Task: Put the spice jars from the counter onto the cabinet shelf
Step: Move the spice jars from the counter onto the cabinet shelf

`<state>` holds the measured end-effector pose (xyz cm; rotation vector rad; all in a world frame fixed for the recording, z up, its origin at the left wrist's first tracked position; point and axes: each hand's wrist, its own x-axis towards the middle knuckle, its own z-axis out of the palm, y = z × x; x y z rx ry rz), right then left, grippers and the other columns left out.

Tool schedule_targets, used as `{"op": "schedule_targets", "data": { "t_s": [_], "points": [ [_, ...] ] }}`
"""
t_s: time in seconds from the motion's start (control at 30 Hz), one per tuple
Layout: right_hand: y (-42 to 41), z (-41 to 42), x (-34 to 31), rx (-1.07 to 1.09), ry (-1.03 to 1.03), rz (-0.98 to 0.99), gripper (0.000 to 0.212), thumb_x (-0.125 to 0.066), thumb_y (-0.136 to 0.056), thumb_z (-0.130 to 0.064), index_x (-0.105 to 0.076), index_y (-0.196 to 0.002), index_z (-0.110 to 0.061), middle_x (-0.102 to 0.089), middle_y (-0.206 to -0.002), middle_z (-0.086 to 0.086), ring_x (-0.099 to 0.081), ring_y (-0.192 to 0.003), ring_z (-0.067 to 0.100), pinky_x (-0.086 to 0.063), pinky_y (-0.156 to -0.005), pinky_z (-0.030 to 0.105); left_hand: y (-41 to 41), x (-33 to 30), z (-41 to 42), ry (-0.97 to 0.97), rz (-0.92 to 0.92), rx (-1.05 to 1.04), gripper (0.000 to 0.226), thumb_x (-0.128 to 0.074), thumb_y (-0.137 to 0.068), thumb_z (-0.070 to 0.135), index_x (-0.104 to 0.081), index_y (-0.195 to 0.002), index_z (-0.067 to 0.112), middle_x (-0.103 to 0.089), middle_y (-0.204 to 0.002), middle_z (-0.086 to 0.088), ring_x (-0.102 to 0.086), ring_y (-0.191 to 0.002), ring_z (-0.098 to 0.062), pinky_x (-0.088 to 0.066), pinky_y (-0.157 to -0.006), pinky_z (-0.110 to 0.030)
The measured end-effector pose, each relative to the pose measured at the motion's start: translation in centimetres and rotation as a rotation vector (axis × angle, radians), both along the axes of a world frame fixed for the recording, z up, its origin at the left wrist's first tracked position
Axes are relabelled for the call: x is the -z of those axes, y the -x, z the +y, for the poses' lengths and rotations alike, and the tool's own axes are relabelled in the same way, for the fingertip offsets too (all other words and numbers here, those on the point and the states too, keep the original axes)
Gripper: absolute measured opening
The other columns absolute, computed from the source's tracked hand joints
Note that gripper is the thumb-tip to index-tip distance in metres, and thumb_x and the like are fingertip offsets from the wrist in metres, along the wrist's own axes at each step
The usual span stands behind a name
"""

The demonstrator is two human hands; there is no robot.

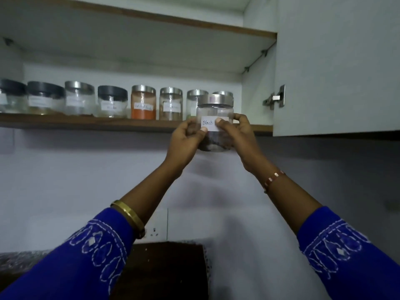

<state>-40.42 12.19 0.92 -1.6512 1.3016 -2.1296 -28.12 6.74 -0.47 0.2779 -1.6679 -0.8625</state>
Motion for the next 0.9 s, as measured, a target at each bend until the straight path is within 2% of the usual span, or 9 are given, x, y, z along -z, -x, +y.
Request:
{"op": "schedule_targets", "data": {
  "t_s": [0.17,0.2,0.27,0.33,0.43,0.57,0.77,0.83,0.9],
  "points": [
    [3.2,-0.3,-3.6,0.027,0.023,0.037,0.049,-0.064,-0.086,-0.024,-0.040,-0.127,-0.014,-0.059,-0.092,0.000,-0.064,-0.087,0.018,-0.055,-0.074,0.027,3.2,-3.8,-0.6,0.090,-0.054,-0.120,0.043,-0.057,-0.089,0.023,-0.048,-0.130,0.013,-0.064,-0.112,-0.011,-0.061,-0.100,-0.020,-0.051,-0.082,-0.027],
    [3.8,-0.5,-4.1,0.041,0.027,0.041,0.049,-0.064,-0.086,-0.024,-0.040,-0.127,-0.014,-0.057,-0.089,-0.003,-0.063,-0.084,0.015,-0.056,-0.073,0.026,3.9,-4.4,-0.7,0.104,-0.061,-0.132,0.042,-0.057,-0.090,0.023,-0.050,-0.130,0.013,-0.064,-0.110,-0.011,-0.061,-0.096,-0.019,-0.050,-0.077,-0.023],
    [5.0,-0.9,-5.0,0.103,0.035,0.073,0.048,-0.063,-0.087,-0.025,-0.040,-0.127,-0.015,-0.055,-0.086,-0.006,-0.058,-0.074,0.004,-0.050,-0.059,0.013,5.4,-5.4,-1.0,0.107,-0.080,-0.141,0.041,-0.055,-0.091,0.022,-0.050,-0.130,0.011,-0.064,-0.104,-0.009,-0.059,-0.090,-0.016,-0.047,-0.071,-0.018],
    [6.3,-1.4,-5.7,0.197,0.053,0.115,0.050,-0.064,-0.086,-0.029,-0.040,-0.128,-0.014,-0.055,-0.091,-0.002,-0.055,-0.073,0.003,-0.043,-0.047,0.005,6.9,-6.3,-1.4,0.075,-0.086,-0.124,0.042,-0.055,-0.091,0.020,-0.048,-0.131,0.010,-0.062,-0.099,-0.006,-0.059,-0.089,-0.017,-0.048,-0.072,-0.020],
    [8.3,-2.2,-6.6,0.320,0.070,0.170,0.057,-0.064,-0.085,-0.032,-0.037,-0.130,-0.011,-0.051,-0.103,0.002,-0.054,-0.085,0.013,-0.039,-0.055,0.011,9.1,-7.2,-2.2,0.044,-0.103,-0.127,0.051,-0.059,-0.088,0.017,-0.043,-0.135,0.012,-0.060,-0.105,-0.006,-0.060,-0.094,-0.018,-0.051,-0.076,-0.027],
    [10.7,-3.5,-7.0,0.382,0.069,0.194,0.054,-0.061,-0.088,-0.030,-0.035,-0.130,-0.007,-0.050,-0.100,0.001,-0.051,-0.089,0.014,-0.036,-0.058,0.009,11.9,-7.7,-2.9,0.089,-0.177,-0.142,0.058,-0.064,-0.082,0.012,-0.042,-0.136,0.015,-0.060,-0.122,-0.010,-0.062,-0.105,-0.026,-0.053,-0.090,-0.042],
    [14.0,-5.9,-7.1,0.460,0.030,0.163,0.049,-0.059,-0.090,-0.028,-0.040,-0.127,-0.003,-0.056,-0.123,0.015,-0.057,-0.107,0.027,-0.039,-0.077,0.025,15.1,-7.7,-4.7,0.127,-0.254,-0.124,0.058,-0.058,-0.083,0.005,-0.039,-0.137,0.015,-0.055,-0.121,-0.004,-0.056,-0.106,-0.020,-0.048,-0.082,-0.028],
    [14.9,-6.8,-7.2,0.503,0.020,0.166,0.049,-0.058,-0.090,-0.029,-0.041,-0.126,-0.001,-0.055,-0.125,0.018,-0.055,-0.112,0.031,-0.042,-0.083,0.029,15.9,-7.9,-5.5,0.144,-0.297,-0.125,0.056,-0.055,-0.085,0.005,-0.039,-0.137,0.019,-0.054,-0.122,0.000,-0.054,-0.108,-0.016,-0.048,-0.089,-0.028],
    [15.6,-7.6,-7.1,0.553,0.014,0.167,0.051,-0.058,-0.089,-0.030,-0.041,-0.127,0.000,-0.053,-0.127,0.021,-0.053,-0.115,0.035,-0.044,-0.092,0.037,16.4,-8.2,-5.8,0.168,-0.348,-0.153,0.055,-0.052,-0.086,0.005,-0.039,-0.138,0.017,-0.053,-0.133,-0.007,-0.052,-0.119,-0.020,-0.045,-0.100,-0.032]
  ]
}}
